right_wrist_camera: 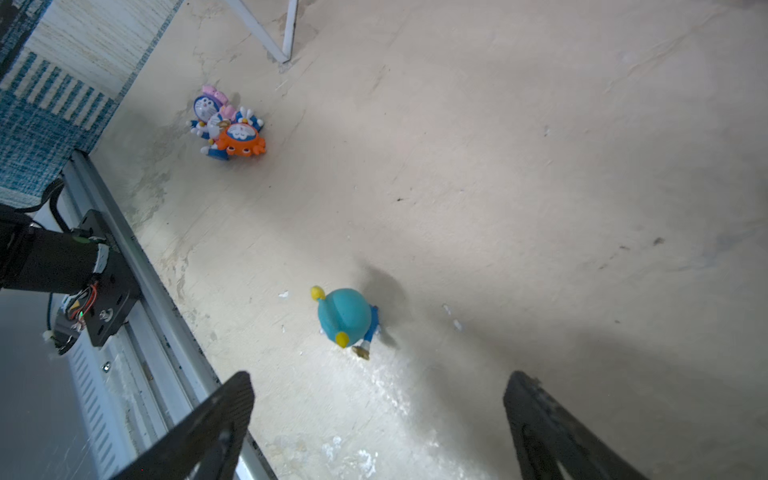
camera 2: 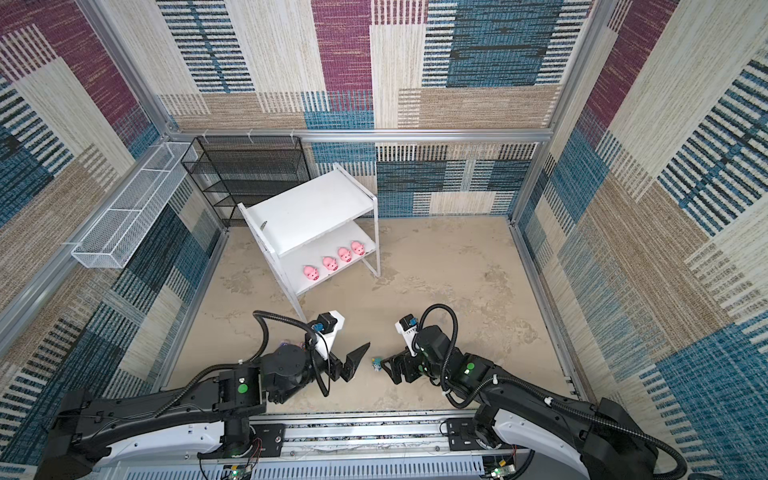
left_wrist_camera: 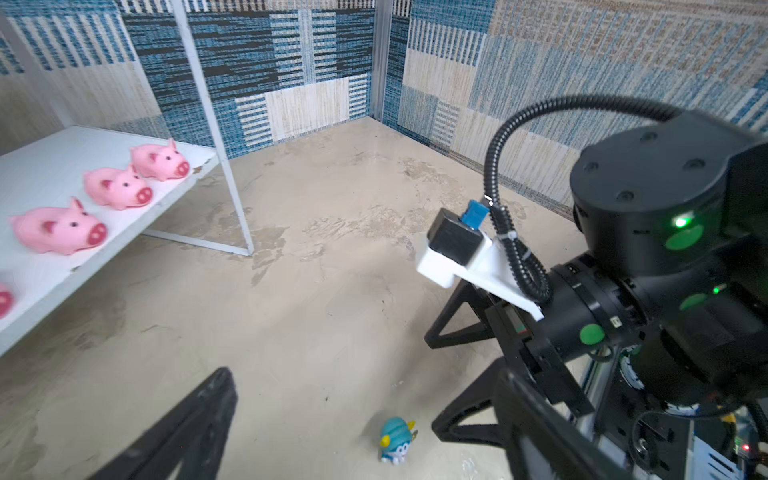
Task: Place and organize the plastic toys onto the shelf
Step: 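Withdraw both grippers from the figurine on the floor, then close the right gripper on the teal horned figurine and lift it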
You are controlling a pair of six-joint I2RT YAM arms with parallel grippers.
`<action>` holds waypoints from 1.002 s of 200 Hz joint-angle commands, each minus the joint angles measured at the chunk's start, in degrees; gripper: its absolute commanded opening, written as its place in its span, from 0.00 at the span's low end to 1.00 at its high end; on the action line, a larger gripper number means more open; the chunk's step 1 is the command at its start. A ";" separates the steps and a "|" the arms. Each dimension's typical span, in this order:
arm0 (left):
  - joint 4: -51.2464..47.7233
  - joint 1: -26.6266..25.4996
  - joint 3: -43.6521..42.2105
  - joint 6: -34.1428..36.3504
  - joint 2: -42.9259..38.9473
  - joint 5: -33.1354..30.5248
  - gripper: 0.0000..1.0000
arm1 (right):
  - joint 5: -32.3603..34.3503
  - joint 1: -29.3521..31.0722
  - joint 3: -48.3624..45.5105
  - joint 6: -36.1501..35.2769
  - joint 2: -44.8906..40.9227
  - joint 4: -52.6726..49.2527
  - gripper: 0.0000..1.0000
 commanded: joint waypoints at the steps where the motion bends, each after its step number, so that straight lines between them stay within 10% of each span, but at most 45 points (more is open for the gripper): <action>1: -20.44 0.85 5.16 -2.21 -2.69 0.44 0.99 | -1.88 0.52 0.46 0.57 2.36 3.01 0.96; 85: -39.70 5.89 18.16 1.82 -9.39 4.75 0.99 | 1.56 4.44 5.95 -4.24 17.28 6.46 0.87; 200: -45.37 12.04 15.89 5.53 -17.38 3.30 0.99 | 6.58 8.31 9.68 -5.36 22.86 5.74 0.45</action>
